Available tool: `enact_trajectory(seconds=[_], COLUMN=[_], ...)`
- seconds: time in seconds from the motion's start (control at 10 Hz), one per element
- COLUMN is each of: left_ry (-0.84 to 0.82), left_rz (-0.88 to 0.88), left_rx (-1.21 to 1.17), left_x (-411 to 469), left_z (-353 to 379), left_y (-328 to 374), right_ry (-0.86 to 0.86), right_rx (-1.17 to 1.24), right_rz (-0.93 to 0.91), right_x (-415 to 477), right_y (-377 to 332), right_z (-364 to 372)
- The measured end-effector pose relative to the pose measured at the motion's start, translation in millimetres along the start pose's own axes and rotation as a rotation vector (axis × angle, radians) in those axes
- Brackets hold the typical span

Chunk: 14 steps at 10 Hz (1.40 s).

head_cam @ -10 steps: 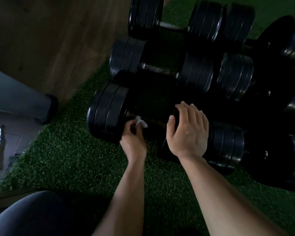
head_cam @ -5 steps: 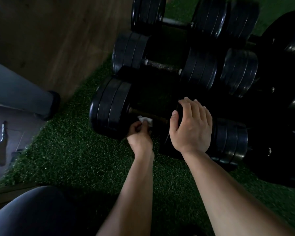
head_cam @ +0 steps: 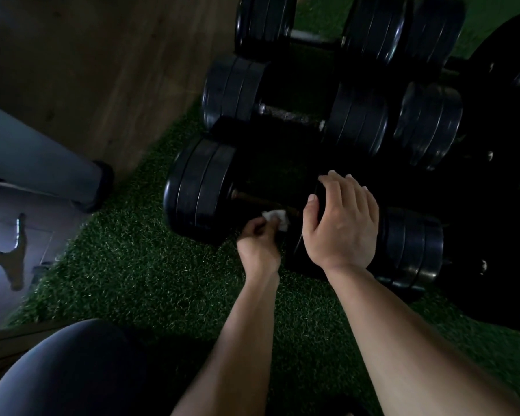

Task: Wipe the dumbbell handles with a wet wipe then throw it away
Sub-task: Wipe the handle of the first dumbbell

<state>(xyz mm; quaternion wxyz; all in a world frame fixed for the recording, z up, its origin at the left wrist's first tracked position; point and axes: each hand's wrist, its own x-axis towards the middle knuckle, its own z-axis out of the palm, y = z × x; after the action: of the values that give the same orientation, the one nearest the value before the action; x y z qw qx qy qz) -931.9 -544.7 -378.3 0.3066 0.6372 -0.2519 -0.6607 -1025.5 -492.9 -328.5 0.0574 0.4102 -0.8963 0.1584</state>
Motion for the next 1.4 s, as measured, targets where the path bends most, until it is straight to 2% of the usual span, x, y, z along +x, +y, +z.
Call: enact_trajectory(seconds=[0.1, 0.2, 0.3, 0.4, 0.5, 0.6, 0.7, 0.8, 0.9, 1.1, 1.2, 1.3, 1.4], left_ry=[0.118, 0.147, 0.031, -0.063, 0.034, 0.153, 0.156, 0.052, -0.032, 0.093, 0.026, -0.048, -0.017], left_rz=[-0.078, -0.144, -0.202, -0.188, -0.118, -0.152, -0.156, -0.142, -0.199, -0.157, -0.17, -0.223, -0.208], left_rx=[-0.281, -0.311, -0.068, 0.024, -0.109, -0.303, -0.303, -0.106, -0.013, -0.276, -0.199, -0.019, -0.082], left_x=[9.2, 13.7, -0.8, -8.7, 4.9, 23.2, 22.9, 8.8, -5.1, 17.3, 10.6, -7.4, -6.4], left_z=[0.3, 2.4, 6.9, 8.3, -0.1, -6.2, -0.4, 4.1, 5.3, -4.5, -1.0, 6.9, 5.5], left_y=[14.8, 15.0, 0.3, -2.6, 6.7, 14.9, 15.6, 3.0, -5.2, 10.5, 2.4, -8.7, -3.1], right_ry=[-0.002, 0.003, -0.001, -0.011, -0.002, -0.003, 0.005, 0.005, -0.002, 0.008, 0.009, 0.007, 0.004], right_rx=[0.002, 0.0, -0.005, -0.004, -0.004, 0.001, 0.006, 0.0, -0.003, -0.001, -0.008, -0.002, -0.002], right_rz=[0.0, -0.001, 0.005, 0.007, 0.008, 0.006, 0.002, 0.0, -0.002, 0.0, 0.001, 0.0, 0.003], right_x=[-0.1, 0.4, 0.6, 0.6, 0.4, 0.0, 0.1, 0.3, 0.5, 0.2, 0.3, 0.5, 0.3], right_y=[-0.2, -0.1, 0.2, -0.3, -0.1, 0.2, 0.4, 0.3, 0.3, 0.4, 0.2, 0.4, 0.1], right_z=[-0.1, 0.1, -0.2, -0.2, 0.3, 0.3, 0.6, 0.8, 0.1, 1.2, 0.9, 1.0, 0.5])
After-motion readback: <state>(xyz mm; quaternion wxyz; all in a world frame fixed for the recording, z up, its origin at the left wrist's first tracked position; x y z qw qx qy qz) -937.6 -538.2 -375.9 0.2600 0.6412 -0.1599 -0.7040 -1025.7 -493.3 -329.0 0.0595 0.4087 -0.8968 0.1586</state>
